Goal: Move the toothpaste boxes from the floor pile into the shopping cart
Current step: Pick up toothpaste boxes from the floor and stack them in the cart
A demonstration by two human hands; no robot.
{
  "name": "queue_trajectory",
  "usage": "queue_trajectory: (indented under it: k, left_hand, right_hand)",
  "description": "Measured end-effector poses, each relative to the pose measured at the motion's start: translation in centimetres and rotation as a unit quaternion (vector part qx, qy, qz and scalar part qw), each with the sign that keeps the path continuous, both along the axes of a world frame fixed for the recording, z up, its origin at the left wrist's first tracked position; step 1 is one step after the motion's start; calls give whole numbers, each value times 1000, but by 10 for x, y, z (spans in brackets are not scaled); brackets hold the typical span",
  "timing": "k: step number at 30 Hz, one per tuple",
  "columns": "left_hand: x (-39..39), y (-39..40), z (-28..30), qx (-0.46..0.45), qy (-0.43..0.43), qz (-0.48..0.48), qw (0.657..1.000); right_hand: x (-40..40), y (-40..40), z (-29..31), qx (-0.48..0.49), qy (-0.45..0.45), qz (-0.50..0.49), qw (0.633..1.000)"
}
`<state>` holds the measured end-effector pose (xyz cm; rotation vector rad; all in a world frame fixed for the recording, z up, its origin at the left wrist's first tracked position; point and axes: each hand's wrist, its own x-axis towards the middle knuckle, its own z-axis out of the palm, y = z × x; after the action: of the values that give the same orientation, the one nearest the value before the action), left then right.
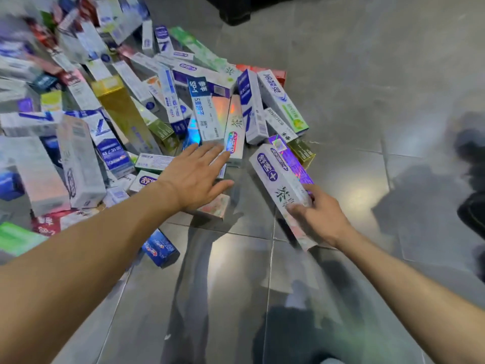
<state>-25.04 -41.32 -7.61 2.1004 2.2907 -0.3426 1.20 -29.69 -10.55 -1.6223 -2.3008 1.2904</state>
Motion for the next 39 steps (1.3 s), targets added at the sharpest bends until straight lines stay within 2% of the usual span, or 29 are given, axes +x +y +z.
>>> queue_trajectory:
  k: [1,3,6,8,10,13,16,18,21,24,30,33,35,37,39]
  left_hand:
    - [6,4,-5,6,-13,1,1000]
    - [19,16,-17,25,-48,8,998]
    - [43,41,-33,43,-144,77,986]
    - [63,60,-44,38,-223,139,964]
    - [86,82,-54,36,-323,212,922]
    - [126,116,-60,40,-455,336,824]
    - [156,145,-62,57,-527,454,716]
    - [166,157,-67,75,-537,501,675]
    - [164,164,-80,92,-535,523,657]
    - [150,159,-93,94,-578,522,620]
    - [133,117,-65,45,-713,476,513]
    - [126,93,-38,52,-757,473,449]
    - [123,78,-16,60,-773,470,422]
    - [121,65,7,68,-778,458,424]
    - [121,52,31,79,-766,457,445]
  right_hand:
    - [3,1,7,-60,68,-48,995]
    - [8,5,17,-162,193,-131,959]
    - [21,19,26,-197,270,-189,923]
    - [34,27,32,-219,312,-221,898]
    - [50,32,34,-229,336,-253,878]
    - [72,36,28,-218,351,-283,866]
    - [89,38,18,-212,353,-312,856]
    - [94,38,13,-205,348,-324,856]
    - [97,37,9,-193,339,-330,860]
    - [97,37,6,-182,322,-332,868]
    - [79,31,12,-187,314,-325,872]
    - [62,22,18,-193,315,-325,871]
    - [50,15,26,-196,320,-319,870]
    - [39,7,41,-203,328,-303,871]
    - [29,0,64,-208,332,-287,874]
